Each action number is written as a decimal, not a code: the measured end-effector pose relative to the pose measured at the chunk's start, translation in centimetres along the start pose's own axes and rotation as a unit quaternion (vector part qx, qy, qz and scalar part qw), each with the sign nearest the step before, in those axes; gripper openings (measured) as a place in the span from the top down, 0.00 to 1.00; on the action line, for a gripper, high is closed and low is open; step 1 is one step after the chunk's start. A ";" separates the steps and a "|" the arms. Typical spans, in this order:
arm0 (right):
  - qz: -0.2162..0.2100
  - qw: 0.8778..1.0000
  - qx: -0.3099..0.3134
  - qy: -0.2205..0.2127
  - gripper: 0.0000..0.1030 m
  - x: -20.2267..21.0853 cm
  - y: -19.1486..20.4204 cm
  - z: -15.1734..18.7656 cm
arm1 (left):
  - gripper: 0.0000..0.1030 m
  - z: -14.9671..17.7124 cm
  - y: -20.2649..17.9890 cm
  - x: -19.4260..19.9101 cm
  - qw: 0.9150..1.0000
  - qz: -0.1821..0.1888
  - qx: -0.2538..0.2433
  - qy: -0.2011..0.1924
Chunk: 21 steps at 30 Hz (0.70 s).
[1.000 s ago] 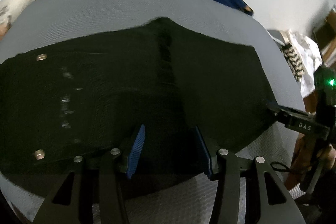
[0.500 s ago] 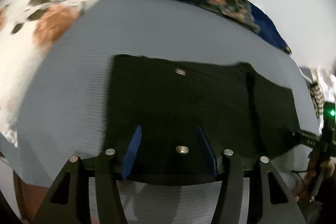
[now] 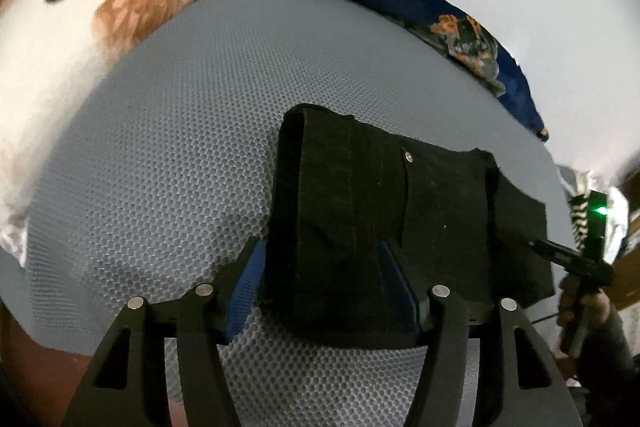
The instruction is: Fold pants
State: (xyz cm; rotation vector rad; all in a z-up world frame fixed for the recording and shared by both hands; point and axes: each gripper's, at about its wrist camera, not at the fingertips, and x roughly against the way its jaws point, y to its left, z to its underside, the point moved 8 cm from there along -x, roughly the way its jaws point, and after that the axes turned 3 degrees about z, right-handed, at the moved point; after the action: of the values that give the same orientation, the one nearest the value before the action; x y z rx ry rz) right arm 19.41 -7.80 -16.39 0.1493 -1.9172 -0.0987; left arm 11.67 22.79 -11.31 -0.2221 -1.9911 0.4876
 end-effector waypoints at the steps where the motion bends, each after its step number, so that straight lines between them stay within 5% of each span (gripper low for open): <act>1: 0.002 1.000 0.004 0.000 0.53 -0.2 0.5 -0.4 | 0.41 -0.1 0.2 -0.1 1.000 0.007 0.005 0.005; 8: 0.005 1.000 0.014 0.004 0.49 -1.7 2.8 -4.1 | 0.41 -0.8 1.4 -1.6 0.999 0.032 0.018 0.034; 14: -0.074 0.997 -0.003 0.007 0.49 -1.7 5.4 -5.9 | 0.41 -1.1 2.2 -3.2 0.998 0.048 0.024 0.039; 21: -0.076 0.997 0.003 0.007 0.49 -1.0 7.8 -7.1 | 0.41 -1.5 2.6 -4.6 0.994 0.094 0.025 0.048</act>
State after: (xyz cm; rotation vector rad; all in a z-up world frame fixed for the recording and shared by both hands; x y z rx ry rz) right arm 25.97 0.13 -13.77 0.2993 -1.8904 -0.1942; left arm 14.92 23.80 -15.61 -0.3974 -1.8707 0.6341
